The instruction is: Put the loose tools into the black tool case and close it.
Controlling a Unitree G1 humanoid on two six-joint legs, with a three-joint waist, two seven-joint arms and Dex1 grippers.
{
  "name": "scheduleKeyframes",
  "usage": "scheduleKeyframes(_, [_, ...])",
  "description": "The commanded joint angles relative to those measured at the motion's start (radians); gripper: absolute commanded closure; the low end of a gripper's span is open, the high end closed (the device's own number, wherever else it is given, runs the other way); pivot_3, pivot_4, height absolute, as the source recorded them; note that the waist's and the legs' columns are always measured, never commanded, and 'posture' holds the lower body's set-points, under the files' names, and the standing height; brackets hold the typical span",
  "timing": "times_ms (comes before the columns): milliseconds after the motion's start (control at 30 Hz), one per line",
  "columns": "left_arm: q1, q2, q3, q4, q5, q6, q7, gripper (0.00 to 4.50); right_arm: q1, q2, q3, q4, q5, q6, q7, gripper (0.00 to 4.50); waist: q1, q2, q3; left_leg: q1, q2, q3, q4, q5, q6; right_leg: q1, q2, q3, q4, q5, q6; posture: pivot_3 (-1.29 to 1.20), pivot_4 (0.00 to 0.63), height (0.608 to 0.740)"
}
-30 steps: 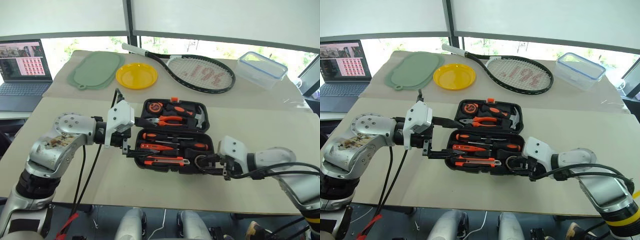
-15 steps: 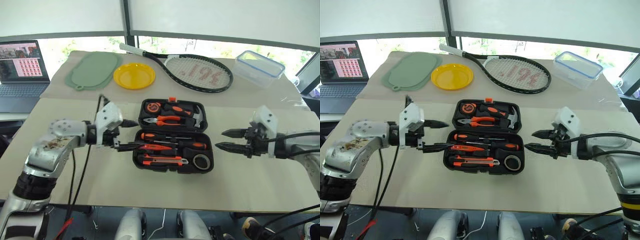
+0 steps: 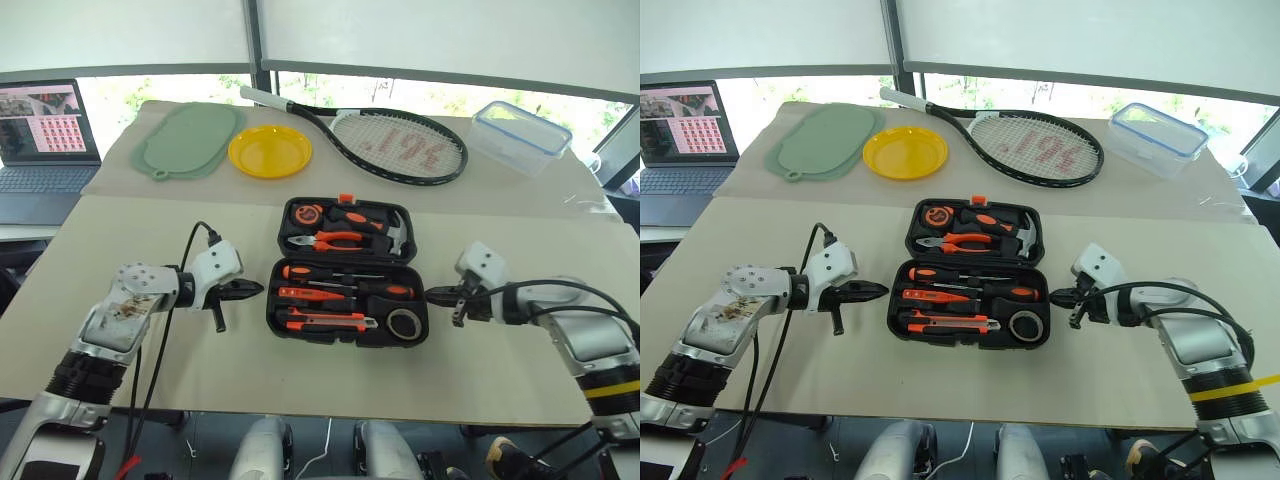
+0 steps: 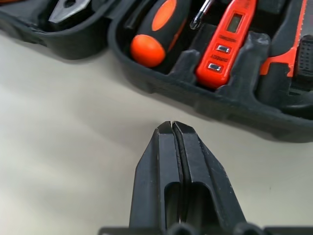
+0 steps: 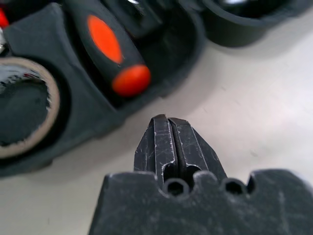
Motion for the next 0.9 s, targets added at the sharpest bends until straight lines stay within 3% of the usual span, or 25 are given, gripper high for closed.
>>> scheduleKeyframes(33, [0.003,-0.028,0.011,-0.091,-0.035,0.037,0.009,4.45,-0.035,0.015,-0.003,-0.026,-0.008,-0.029,0.008,4.50,-0.001,0.000,0.000,0.000,0.000,0.000,0.000,0.000,0.000,0.000,0.000,0.000,0.000,0.000,0.000,0.00,0.150,0.738])
scheduleKeyframes(333, [0.166,0.030,0.022,-0.333,-0.145,0.139,-0.090,4.45,0.067,-0.037,-0.038,-0.223,0.069,-0.014,0.120,4.50,-0.002,0.000,0.000,0.000,0.002,0.000,-0.002,0.000,0.000,-0.001,0.000,0.000,-0.001,0.000,0.000,0.00,0.150,0.738])
scheduleKeyframes(567, [0.275,0.099,0.020,-0.370,-0.104,0.105,-0.113,4.45,0.213,-0.080,-0.090,-0.373,0.102,0.011,0.135,4.50,-0.001,0.001,0.000,0.000,0.002,0.000,-0.003,0.000,0.000,-0.001,0.000,0.000,-0.001,0.000,0.000,0.00,0.150,0.738])
scheduleKeyframes(833, [0.319,0.119,0.048,-0.360,-0.085,0.146,-0.063,4.45,0.283,-0.103,-0.152,-0.368,0.068,0.029,0.073,4.50,-0.002,0.001,0.000,0.002,0.002,0.000,-0.003,0.000,0.000,0.000,-0.001,0.001,-0.001,-0.001,-0.001,0.00,0.150,0.738])
scheduleKeyframes(900, [0.309,0.117,0.075,-0.330,-0.081,0.175,-0.029,3.93,0.292,-0.123,-0.185,-0.361,0.081,0.055,0.074,4.50,-0.001,0.001,0.000,0.002,0.002,0.000,-0.003,0.000,0.000,0.000,-0.001,0.001,-0.001,-0.001,-0.001,0.00,0.150,0.738])
